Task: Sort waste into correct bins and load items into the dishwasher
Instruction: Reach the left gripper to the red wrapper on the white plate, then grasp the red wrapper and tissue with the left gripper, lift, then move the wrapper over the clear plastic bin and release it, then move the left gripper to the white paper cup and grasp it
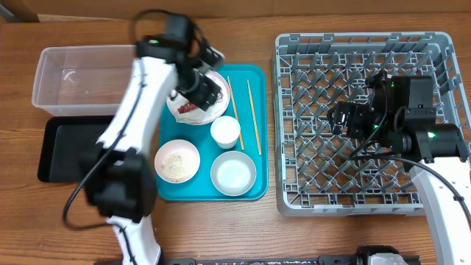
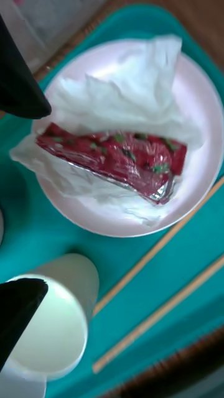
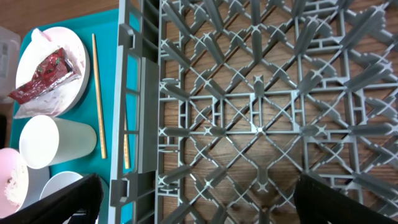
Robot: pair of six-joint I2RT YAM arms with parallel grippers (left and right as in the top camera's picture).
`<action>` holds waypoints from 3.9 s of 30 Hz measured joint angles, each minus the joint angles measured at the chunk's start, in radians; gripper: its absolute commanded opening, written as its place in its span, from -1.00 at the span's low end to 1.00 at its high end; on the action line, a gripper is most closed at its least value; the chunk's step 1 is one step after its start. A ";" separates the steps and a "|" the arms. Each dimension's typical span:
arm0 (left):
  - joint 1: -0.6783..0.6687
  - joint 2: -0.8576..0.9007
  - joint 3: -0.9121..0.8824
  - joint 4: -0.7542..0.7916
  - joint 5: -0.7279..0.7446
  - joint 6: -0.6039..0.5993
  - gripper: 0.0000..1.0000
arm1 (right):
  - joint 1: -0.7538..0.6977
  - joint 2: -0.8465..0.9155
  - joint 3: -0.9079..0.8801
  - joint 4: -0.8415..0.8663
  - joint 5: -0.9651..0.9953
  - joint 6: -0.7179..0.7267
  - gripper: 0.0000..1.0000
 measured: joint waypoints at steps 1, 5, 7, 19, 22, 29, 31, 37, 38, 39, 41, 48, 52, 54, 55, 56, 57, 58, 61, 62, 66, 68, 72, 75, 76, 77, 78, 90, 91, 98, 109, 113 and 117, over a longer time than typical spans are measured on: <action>-0.016 0.033 0.000 0.008 -0.030 0.006 0.68 | 0.000 0.000 0.000 -0.007 0.000 0.000 1.00; -0.023 0.119 0.000 0.035 -0.113 0.020 0.73 | 0.000 0.000 0.000 -0.026 0.000 0.000 1.00; -0.010 0.128 0.000 0.057 -0.128 0.021 0.80 | 0.000 0.000 0.000 -0.029 -0.001 0.000 1.00; 0.020 0.277 0.004 0.172 -0.148 0.022 0.72 | 0.000 0.000 0.000 -0.029 0.000 0.000 1.00; 0.021 0.279 0.010 0.173 -0.142 0.021 -0.42 | 0.000 0.000 0.000 -0.028 0.000 0.000 1.00; 0.019 0.281 0.011 0.172 -0.138 0.018 -0.92 | 0.000 0.000 0.000 -0.029 0.000 0.000 1.00; 0.019 0.282 0.026 0.150 -0.140 -0.010 -0.92 | 0.000 0.000 0.000 -0.029 0.000 0.000 1.00; 0.036 0.296 0.319 -0.045 -0.116 -0.150 -0.92 | 0.000 0.000 0.000 -0.028 0.000 0.000 1.00; 0.042 0.296 0.362 -0.061 -0.113 -0.168 -0.92 | 0.000 0.000 0.000 -0.028 0.000 0.001 1.00; 0.051 0.296 0.432 -0.093 -0.106 -0.195 -0.92 | 0.000 0.000 0.000 -0.029 0.000 0.000 1.00; 0.098 0.278 0.588 -0.157 -0.095 -0.282 -0.92 | 0.000 0.000 0.000 -0.029 0.000 0.001 1.00; 0.291 0.248 0.644 -0.230 -0.092 -0.532 -0.92 | 0.000 0.000 0.000 -0.028 0.000 0.001 1.00; 0.395 0.248 0.518 -0.148 -0.093 -0.619 -0.66 | 0.000 0.000 0.000 -0.027 0.000 0.001 1.00; 0.410 0.253 0.442 -0.089 -0.093 -0.632 0.09 | 0.000 0.000 0.000 -0.026 0.000 0.001 1.00; 0.413 0.253 0.405 -0.060 -0.093 -0.638 0.37 | 0.000 0.000 0.000 -0.026 0.000 0.001 1.00; 0.414 0.255 0.377 -0.040 -0.092 -0.646 0.56 | 0.000 0.000 0.000 -0.026 0.000 0.001 1.00; 0.414 0.258 0.360 -0.031 -0.092 -0.648 0.68 | 0.000 0.000 0.000 -0.025 0.000 0.001 1.00; 0.414 0.261 0.349 -0.019 -0.092 -0.649 0.79 | 0.000 0.000 0.000 -0.025 0.000 0.001 1.00; 0.414 0.263 0.350 -0.013 -0.092 -0.632 0.88 | 0.000 0.000 0.000 -0.025 0.000 0.001 1.00; 0.414 0.263 0.359 -0.018 -0.092 -0.624 0.87 | 0.000 0.000 0.000 -0.025 0.000 0.000 1.00; 0.414 0.264 0.470 -0.126 -0.068 -0.566 0.75 | 0.000 0.000 0.000 -0.019 0.000 0.001 1.00; 0.414 0.266 0.583 -0.219 -0.013 -0.515 0.72 | 0.000 0.000 0.000 -0.014 0.000 0.001 1.00; 0.385 0.262 0.863 -0.456 0.097 -0.393 0.70 | 0.000 0.000 0.000 -0.010 -0.001 0.001 1.00; 0.351 0.249 0.960 -0.546 0.129 -0.359 0.71 | 0.000 0.000 0.000 -0.010 -0.003 0.003 1.00; 0.339 0.233 0.967 -0.546 0.143 -0.352 0.71 | 0.000 0.000 0.000 -0.009 -0.003 0.003 1.00; 0.332 0.222 0.967 -0.546 0.154 -0.349 0.71 | 0.000 0.000 0.000 -0.011 -0.004 0.003 1.00; 0.322 0.208 0.962 -0.546 0.171 -0.344 0.70 | 0.000 0.000 0.000 -0.011 -0.005 0.003 1.00; 0.118 -0.139 0.501 -0.552 0.124 -0.335 0.65 | 0.000 0.000 0.000 0.018 -0.053 0.003 1.00; 0.111 -0.145 0.463 -0.545 0.123 -0.334 0.64 | 0.000 0.000 0.000 0.023 -0.059 0.004 1.00; 0.057 -0.131 0.177 -0.384 0.110 -0.310 0.67 | 0.000 0.000 0.000 0.040 -0.108 0.003 1.00; -0.009 -0.131 -0.063 -0.150 0.106 -0.262 0.52 | 0.000 0.039 0.000 0.043 -0.116 0.004 1.00; -0.035 -0.130 -0.177 -0.058 0.106 -0.261 0.33 | 0.000 0.062 0.000 0.044 -0.115 0.004 1.00; -0.058 -0.130 -0.268 0.034 0.101 -0.264 0.16 | 0.000 0.082 0.000 0.043 -0.116 0.004 1.00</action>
